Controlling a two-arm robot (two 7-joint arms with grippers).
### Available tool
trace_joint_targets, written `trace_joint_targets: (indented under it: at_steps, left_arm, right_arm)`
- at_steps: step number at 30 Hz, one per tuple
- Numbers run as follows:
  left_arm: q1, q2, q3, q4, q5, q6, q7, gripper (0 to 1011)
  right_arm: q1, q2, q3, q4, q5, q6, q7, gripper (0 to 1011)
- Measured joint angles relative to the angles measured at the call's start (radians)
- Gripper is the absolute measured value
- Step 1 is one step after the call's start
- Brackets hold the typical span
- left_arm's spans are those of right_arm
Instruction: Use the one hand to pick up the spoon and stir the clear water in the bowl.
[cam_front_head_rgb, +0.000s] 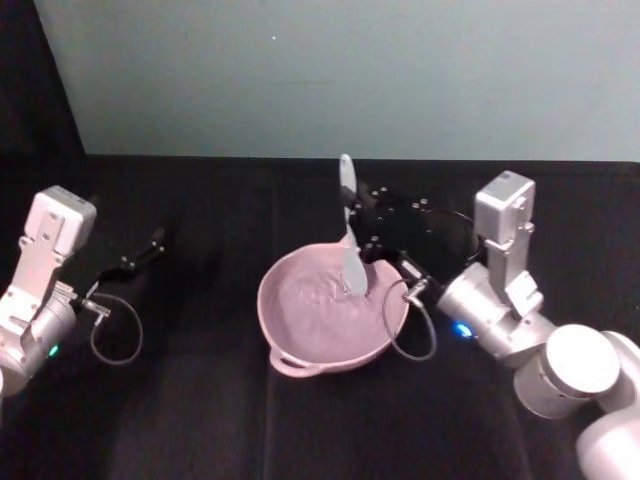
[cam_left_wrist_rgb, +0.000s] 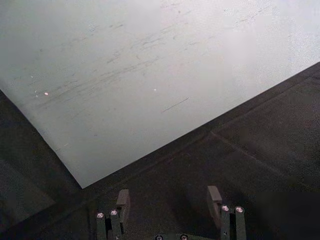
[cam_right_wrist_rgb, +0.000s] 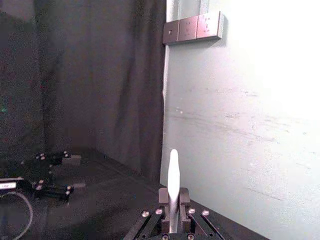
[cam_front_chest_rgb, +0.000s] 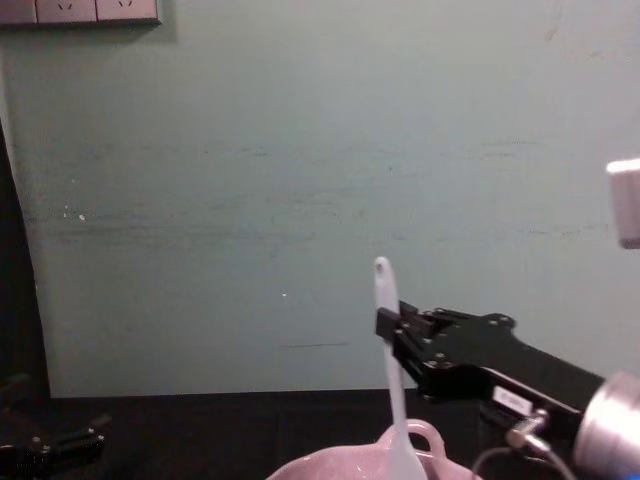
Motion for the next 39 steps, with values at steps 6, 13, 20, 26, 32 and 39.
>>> trace_joint_targets:
  at_steps: [6, 13, 20, 26, 32, 39]
  left_arm:
    - [0.000, 0.000, 0.000, 0.000, 0.000, 0.000, 0.000, 1011]
    - [0.000, 0.000, 0.000, 0.000, 0.000, 0.000, 0.000, 1011]
    - [0.000, 0.000, 0.000, 0.000, 0.000, 0.000, 0.000, 1011]
    - [0.000, 0.000, 0.000, 0.000, 0.000, 0.000, 0.000, 1011]
    - [0.000, 0.000, 0.000, 0.000, 0.000, 0.000, 0.000, 1011]
    - [0.000, 0.000, 0.000, 0.000, 0.000, 0.000, 0.000, 1011]
  right_arm:
    - [-0.068, 0.064, 0.031, -0.110, 0.062, 0.053, 0.055, 124]
    - [-0.130, 0.105, 0.017, -0.204, 0.145, 0.124, 0.114, 123]
    - [-0.137, 0.090, -0.030, -0.222, 0.171, 0.137, 0.127, 123]
    - [-0.103, 0.043, -0.061, -0.182, 0.144, 0.092, 0.095, 124]
    - [-0.036, -0.019, -0.057, -0.066, 0.080, 0.038, 0.026, 124]
    - [0.019, -0.042, -0.017, 0.023, 0.035, 0.008, -0.023, 123]
